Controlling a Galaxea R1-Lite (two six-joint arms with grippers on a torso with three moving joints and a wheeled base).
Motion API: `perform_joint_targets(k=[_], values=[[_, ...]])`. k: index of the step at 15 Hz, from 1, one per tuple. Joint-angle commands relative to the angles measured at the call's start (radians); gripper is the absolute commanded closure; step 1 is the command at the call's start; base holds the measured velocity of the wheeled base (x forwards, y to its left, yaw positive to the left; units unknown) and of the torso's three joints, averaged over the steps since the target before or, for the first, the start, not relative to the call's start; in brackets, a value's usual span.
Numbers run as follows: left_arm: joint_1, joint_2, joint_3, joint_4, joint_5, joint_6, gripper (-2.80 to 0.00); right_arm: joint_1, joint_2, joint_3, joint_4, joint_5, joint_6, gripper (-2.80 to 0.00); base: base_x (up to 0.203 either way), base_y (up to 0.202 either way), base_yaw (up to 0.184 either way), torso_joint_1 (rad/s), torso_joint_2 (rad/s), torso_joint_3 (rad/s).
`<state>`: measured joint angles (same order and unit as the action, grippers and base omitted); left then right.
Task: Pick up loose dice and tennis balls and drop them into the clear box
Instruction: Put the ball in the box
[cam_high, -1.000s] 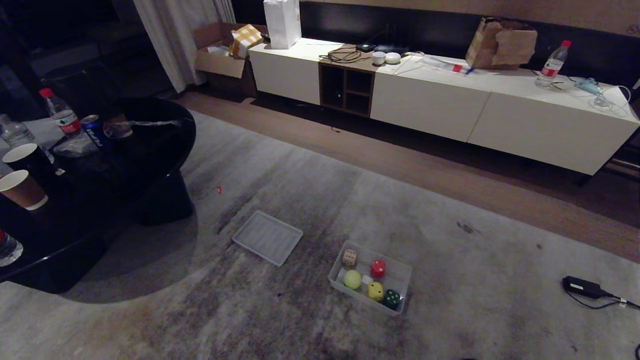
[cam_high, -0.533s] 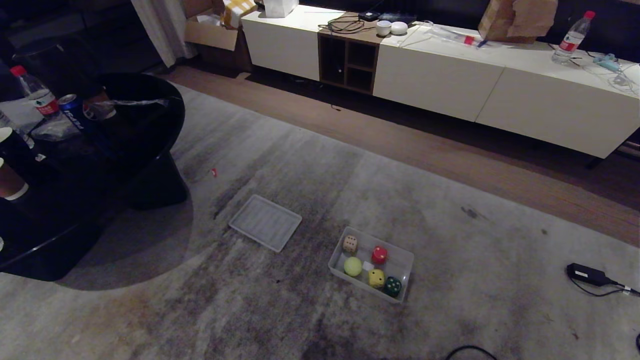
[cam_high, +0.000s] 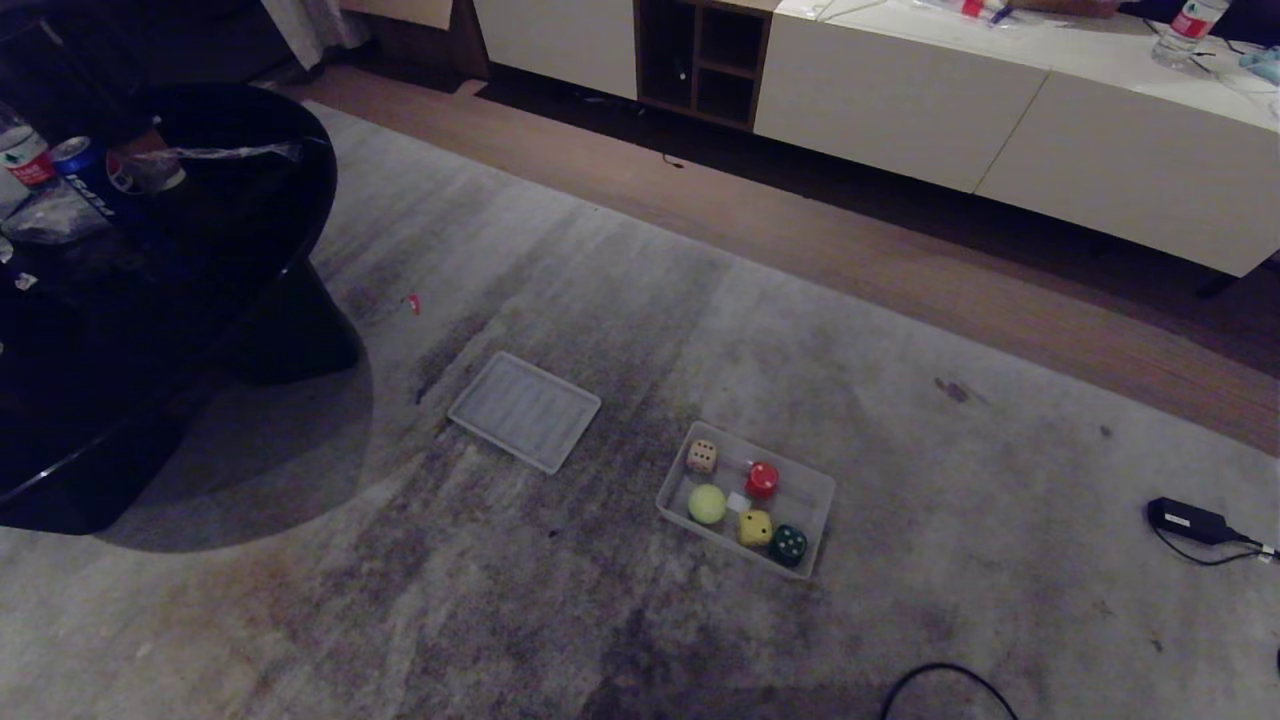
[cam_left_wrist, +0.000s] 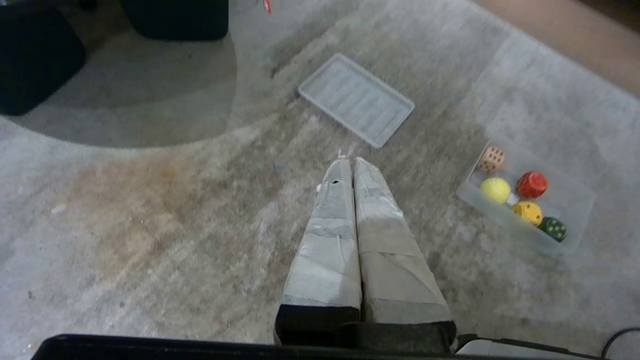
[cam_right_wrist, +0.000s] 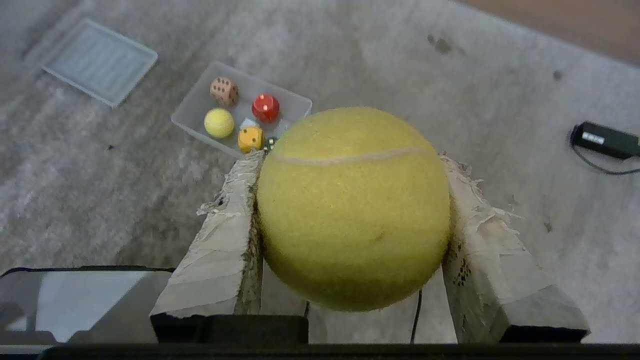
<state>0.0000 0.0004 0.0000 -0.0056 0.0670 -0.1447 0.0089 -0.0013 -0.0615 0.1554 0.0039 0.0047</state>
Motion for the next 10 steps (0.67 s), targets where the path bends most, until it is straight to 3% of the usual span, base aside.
perform_joint_targets(k=[1,10], values=[[0.0,0.001,0.002,-0.001,0.0,-0.001,0.0,0.0,0.001,0.0,0.001,0.001,0.0,0.0,0.0,0.0,0.0,-0.002,0.01,-0.194],[0.0,0.001,0.002,-0.001,0.0,-0.001,0.0,0.0,0.001,0.0,0.001,0.001,0.0,0.0,0.0,0.0,0.0,0.002,0.01,-0.199]])
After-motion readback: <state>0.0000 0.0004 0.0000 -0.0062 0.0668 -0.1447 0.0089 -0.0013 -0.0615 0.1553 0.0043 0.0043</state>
